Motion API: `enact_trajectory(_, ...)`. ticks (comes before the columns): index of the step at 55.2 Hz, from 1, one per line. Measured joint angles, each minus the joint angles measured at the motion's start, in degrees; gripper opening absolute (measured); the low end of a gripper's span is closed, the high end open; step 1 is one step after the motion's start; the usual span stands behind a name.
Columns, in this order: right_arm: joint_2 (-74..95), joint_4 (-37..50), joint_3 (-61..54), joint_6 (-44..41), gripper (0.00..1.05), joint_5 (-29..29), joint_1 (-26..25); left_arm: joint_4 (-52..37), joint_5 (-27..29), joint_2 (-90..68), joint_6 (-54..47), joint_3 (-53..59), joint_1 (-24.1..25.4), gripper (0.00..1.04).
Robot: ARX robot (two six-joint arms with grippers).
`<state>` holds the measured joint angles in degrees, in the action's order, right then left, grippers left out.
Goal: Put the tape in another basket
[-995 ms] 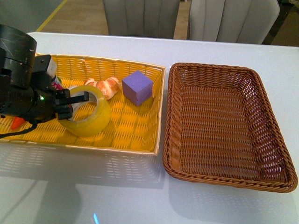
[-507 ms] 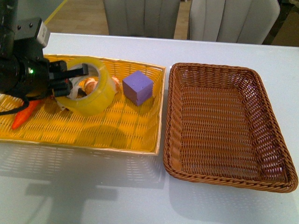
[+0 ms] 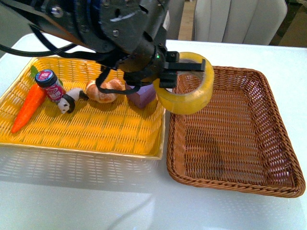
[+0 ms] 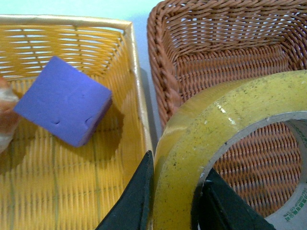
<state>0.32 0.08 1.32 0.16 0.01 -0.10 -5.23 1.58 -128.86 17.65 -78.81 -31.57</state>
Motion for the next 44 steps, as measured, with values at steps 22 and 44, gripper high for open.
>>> enact_trajectory(22, 0.0, 0.0, 0.0, 0.0, 0.96, 0.0, 0.0, 4.55, 0.35, -7.5, 1.53, -10.03, -3.15, 0.16)
enact_trajectory(44, 0.0, 0.0, 0.0, -0.02, 0.96, 0.0, 0.0, 4.98, -1.62, -9.11, 4.72, -11.47, -4.83, 0.47)
